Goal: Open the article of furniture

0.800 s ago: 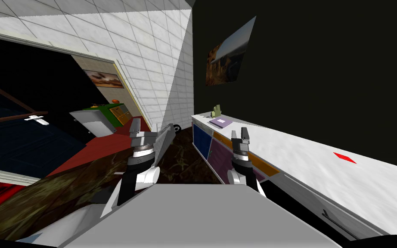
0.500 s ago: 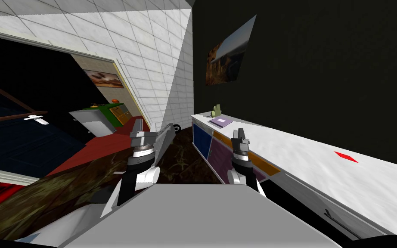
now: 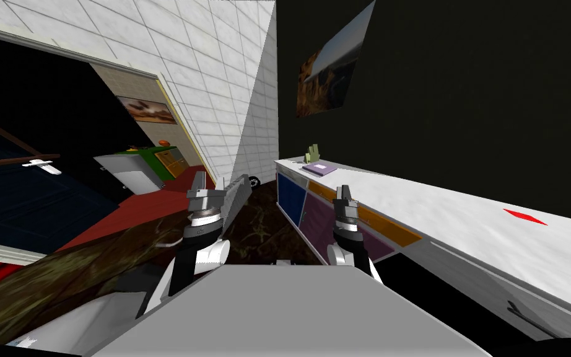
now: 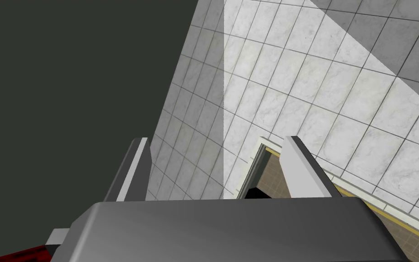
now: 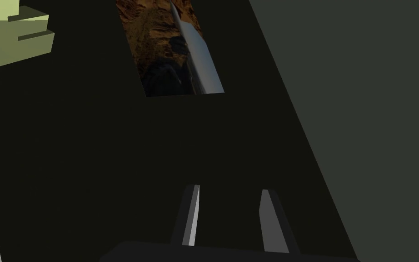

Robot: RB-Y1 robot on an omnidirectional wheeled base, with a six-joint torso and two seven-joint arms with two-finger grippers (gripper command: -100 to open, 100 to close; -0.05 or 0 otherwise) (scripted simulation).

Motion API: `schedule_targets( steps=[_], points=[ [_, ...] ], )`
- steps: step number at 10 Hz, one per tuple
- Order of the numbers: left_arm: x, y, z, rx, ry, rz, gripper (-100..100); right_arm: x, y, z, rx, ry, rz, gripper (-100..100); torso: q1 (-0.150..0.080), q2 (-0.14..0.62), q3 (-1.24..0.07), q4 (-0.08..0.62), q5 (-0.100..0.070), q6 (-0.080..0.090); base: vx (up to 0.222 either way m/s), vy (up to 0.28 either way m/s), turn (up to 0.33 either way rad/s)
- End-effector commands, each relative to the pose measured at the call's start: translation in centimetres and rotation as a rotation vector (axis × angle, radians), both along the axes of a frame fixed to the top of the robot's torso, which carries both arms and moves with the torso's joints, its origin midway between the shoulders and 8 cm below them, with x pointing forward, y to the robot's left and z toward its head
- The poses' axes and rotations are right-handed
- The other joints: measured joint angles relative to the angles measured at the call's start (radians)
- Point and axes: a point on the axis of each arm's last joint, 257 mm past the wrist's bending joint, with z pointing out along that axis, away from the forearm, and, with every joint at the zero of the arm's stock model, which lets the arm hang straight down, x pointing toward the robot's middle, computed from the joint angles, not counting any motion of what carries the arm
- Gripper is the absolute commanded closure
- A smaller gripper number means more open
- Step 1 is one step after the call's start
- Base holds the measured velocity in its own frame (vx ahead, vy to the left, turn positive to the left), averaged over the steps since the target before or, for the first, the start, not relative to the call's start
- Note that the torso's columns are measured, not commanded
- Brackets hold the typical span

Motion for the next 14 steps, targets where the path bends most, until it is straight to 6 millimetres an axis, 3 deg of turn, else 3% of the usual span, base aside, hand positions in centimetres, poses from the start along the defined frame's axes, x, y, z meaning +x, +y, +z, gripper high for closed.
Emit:
schedule_targets(
  steps=[1,2,4,14],
  points=[
    [0.0,0.0,0.0,0.000,0.000,0.000,0,0.0,0.0,0.0,0.000,0.000,0.000,0,0.000,0.074,-0.148,0.074,0.000,0.000,0.000,0.000,0.000],
    [0.0,0.0,0.0,0.000,0.000,0.000,0,-0.1,0.4,0.0,-0.053,0.005,0.007,-100,0.000,0.148,-0.295,0.148,0.000,0.000,0.019,0.010,-0.026],
    [0.0,0.0,0.0,0.000,0.001,0.000,0,-0.2,0.9,0.0,-0.145,0.007,0.007,-100,0.001,0.189,-0.385,0.190,0.000,0.000,0.047,0.025,-0.040],
    [0.0,0.0,0.0,0.000,0.001,0.000,0,-2.5,3.6,1.2,-0.701,-0.089,-0.148,-100,-0.001,0.196,-0.388,0.195,0.000,0.000,0.101,0.055,-0.078]
  ],
)
